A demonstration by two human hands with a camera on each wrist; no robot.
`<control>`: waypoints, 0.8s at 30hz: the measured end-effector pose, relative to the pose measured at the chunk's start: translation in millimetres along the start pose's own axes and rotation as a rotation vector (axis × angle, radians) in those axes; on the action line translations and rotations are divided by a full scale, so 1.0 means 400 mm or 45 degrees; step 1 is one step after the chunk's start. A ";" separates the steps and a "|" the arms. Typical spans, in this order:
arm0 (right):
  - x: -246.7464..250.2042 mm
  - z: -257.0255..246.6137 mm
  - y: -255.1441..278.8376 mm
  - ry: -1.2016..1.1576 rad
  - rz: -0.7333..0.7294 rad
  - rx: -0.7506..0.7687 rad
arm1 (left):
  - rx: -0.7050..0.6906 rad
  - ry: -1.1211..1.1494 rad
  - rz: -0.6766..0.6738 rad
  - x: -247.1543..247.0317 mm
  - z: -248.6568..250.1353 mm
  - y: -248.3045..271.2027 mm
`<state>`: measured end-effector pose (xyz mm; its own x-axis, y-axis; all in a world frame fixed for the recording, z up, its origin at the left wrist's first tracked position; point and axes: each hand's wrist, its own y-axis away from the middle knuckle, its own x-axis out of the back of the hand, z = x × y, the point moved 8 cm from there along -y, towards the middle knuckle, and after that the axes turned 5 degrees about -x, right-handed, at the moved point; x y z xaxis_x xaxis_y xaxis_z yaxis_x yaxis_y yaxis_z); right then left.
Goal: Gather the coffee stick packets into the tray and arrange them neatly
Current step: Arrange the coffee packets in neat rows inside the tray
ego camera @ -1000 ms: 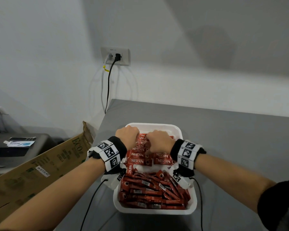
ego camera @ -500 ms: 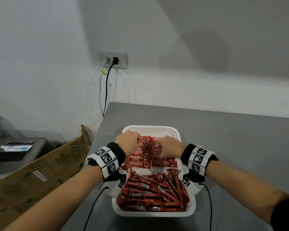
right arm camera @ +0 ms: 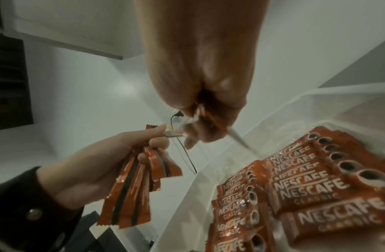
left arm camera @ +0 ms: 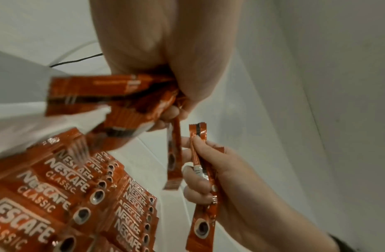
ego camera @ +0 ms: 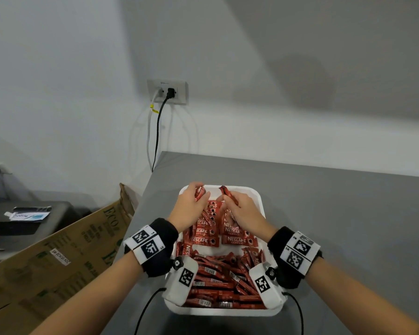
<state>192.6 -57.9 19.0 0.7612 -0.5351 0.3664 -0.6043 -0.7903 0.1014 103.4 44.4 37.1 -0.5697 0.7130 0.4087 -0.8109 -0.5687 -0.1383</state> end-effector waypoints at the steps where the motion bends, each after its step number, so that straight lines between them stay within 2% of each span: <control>1: 0.004 0.004 0.000 -0.017 0.043 -0.004 | 0.004 0.073 -0.027 -0.007 0.001 0.003; 4: 0.010 -0.012 0.013 -0.202 0.064 -0.024 | -0.036 0.225 -0.160 -0.030 0.019 0.015; 7: 0.003 -0.056 0.031 -0.240 -0.003 0.063 | -0.041 0.115 -0.340 -0.056 0.006 0.021; 10: 0.053 -0.077 0.030 -0.159 0.226 0.219 | -0.041 0.103 -0.348 -0.050 0.002 0.024; 12: 0.099 -0.079 0.035 -0.123 0.399 0.315 | 0.092 0.278 -0.275 -0.031 -0.007 0.025; 13: 0.106 -0.079 0.038 -0.103 0.413 0.340 | 0.181 0.366 -0.245 -0.022 -0.021 0.023; 16: 0.087 -0.075 0.047 0.003 0.291 0.424 | 0.354 0.621 -0.292 -0.023 -0.035 0.022; 19: 0.081 -0.073 0.054 0.255 0.273 0.573 | 0.442 0.806 -0.300 -0.025 -0.035 0.015; 20: 0.084 -0.071 0.054 0.326 0.290 0.600 | 0.444 0.807 -0.314 -0.025 -0.029 0.013; 24: 0.093 -0.070 0.053 0.532 0.320 0.666 | 0.300 0.519 -0.391 -0.023 -0.017 0.003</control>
<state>201.4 -86.2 60.6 0.3964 -0.6436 0.6547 -0.4778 -0.7535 -0.4515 106.7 39.8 26.9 -0.3554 0.9347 0.0101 -0.9226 -0.3525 0.1567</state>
